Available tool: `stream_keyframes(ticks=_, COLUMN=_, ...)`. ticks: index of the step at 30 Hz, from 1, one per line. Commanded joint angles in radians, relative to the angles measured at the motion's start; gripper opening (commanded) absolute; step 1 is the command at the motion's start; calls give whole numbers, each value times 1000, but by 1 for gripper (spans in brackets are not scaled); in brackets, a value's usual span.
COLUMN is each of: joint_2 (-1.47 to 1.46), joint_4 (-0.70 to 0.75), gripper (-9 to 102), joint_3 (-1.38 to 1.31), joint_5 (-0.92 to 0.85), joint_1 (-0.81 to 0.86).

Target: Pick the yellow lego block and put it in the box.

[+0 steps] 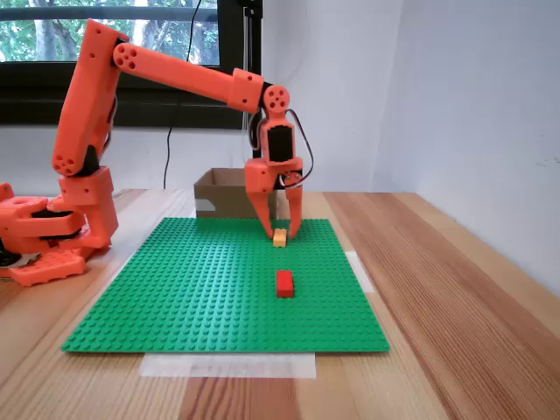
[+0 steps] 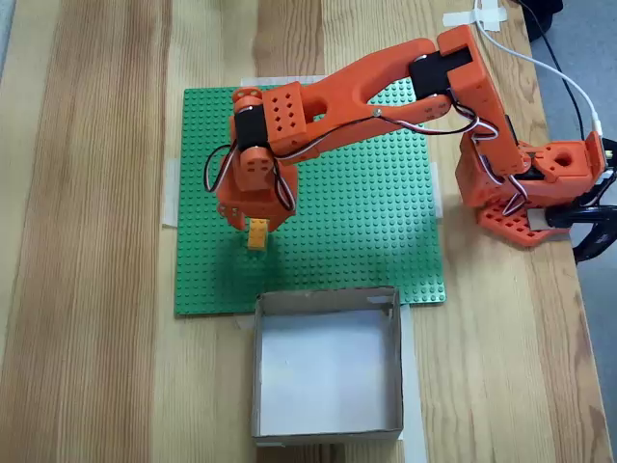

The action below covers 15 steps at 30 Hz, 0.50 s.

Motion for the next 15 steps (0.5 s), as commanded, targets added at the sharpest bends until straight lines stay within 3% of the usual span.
stream_keyframes(ticks=1, joint_2=3, joint_4=-5, gripper=15, joint_3=-40, joint_5=6, joint_1=-12)
stream_keyframes(ticks=15, joint_2=-20, joint_4=2, gripper=13, joint_3=-57, joint_5=20, joint_1=-23)
